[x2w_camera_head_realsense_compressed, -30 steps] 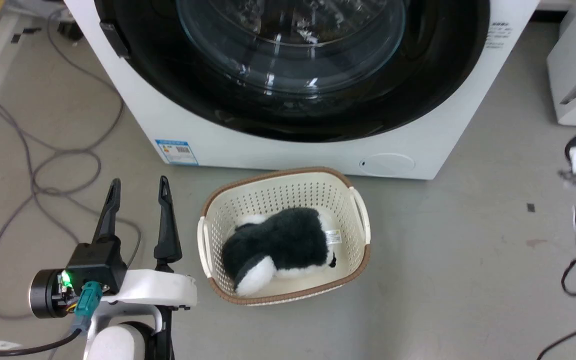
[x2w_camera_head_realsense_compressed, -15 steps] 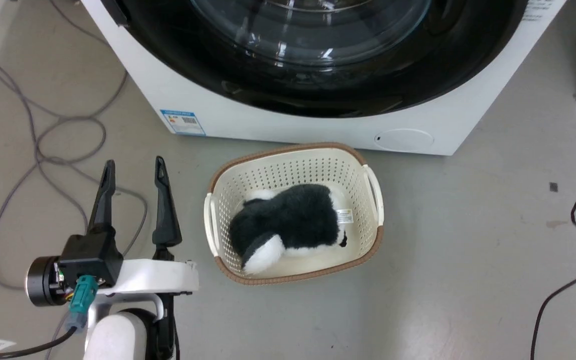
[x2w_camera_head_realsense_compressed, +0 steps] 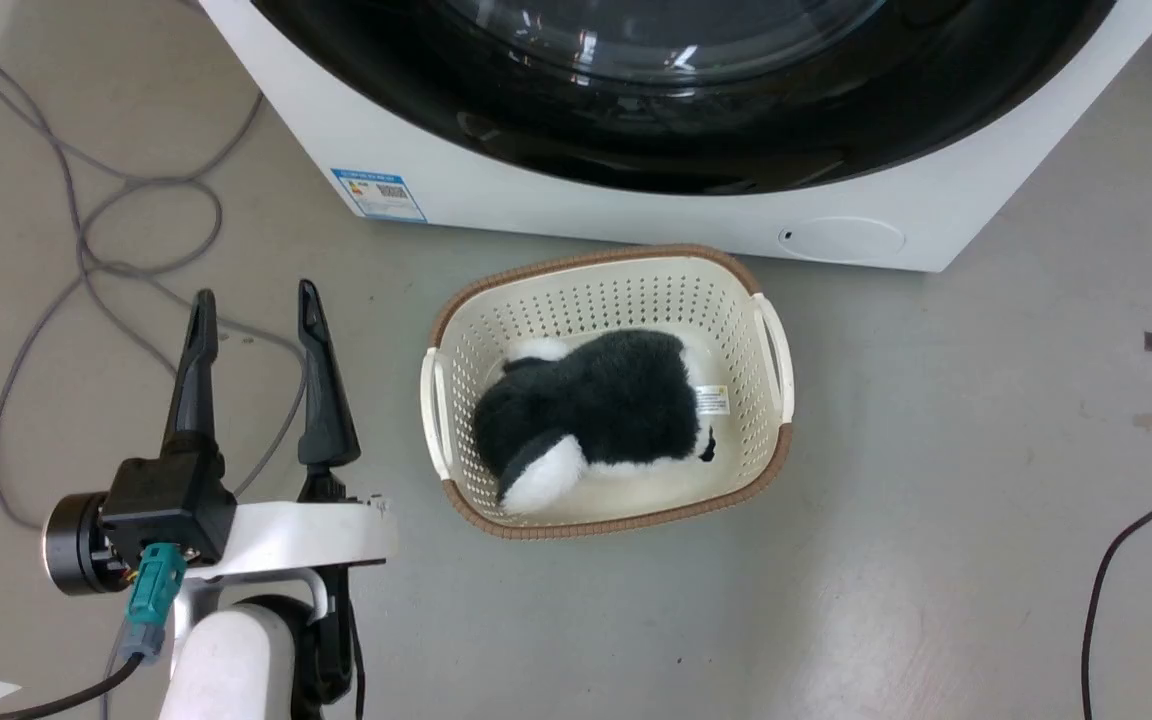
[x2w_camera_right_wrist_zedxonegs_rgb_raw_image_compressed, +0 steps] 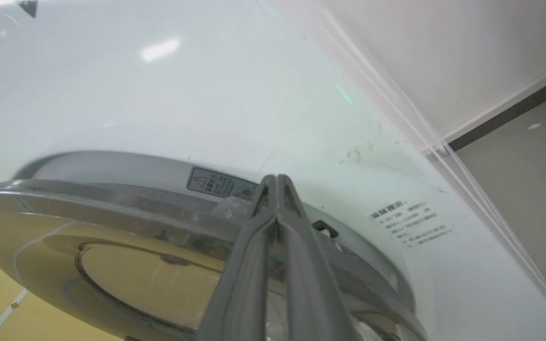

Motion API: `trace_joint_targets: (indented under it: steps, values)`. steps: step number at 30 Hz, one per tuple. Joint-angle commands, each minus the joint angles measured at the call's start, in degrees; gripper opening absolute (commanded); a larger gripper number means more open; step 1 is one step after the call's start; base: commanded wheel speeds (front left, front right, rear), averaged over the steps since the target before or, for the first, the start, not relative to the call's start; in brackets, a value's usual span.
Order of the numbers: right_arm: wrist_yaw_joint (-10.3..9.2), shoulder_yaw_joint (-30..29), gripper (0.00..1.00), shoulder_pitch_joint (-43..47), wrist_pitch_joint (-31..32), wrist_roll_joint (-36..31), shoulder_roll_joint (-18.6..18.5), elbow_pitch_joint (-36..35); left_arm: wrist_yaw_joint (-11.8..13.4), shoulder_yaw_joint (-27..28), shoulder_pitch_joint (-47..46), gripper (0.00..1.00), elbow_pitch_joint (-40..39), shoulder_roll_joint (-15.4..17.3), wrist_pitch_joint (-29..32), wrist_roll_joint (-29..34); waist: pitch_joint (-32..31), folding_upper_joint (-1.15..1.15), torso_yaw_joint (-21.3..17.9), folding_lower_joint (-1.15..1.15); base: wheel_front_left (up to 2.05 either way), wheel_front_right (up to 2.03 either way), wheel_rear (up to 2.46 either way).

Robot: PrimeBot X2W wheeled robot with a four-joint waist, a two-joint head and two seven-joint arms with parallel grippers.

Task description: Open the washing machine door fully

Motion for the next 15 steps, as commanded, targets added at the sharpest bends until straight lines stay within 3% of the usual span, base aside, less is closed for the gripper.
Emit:
trace_joint_targets:
  steps: [1,15]
  values:
    - [0.05,0.4,0.0,-2.2,0.6,1.6,-0.5,1.2,0.4,-0.3,-1.2,1.0,-0.3,0.0,-0.8,-0.3,0.3,0.0,0.2,-0.01,0.0,0.0,0.0]
    - [0.05,5.3,0.0,-8.1,13.2,12.4,-3.7,5.7,2.1,-1.3,-2.8,1.0,-0.7,0.0,-2.7,-1.8,3.0,0.0,1.5,-0.01,0.0,0.0,0.0]
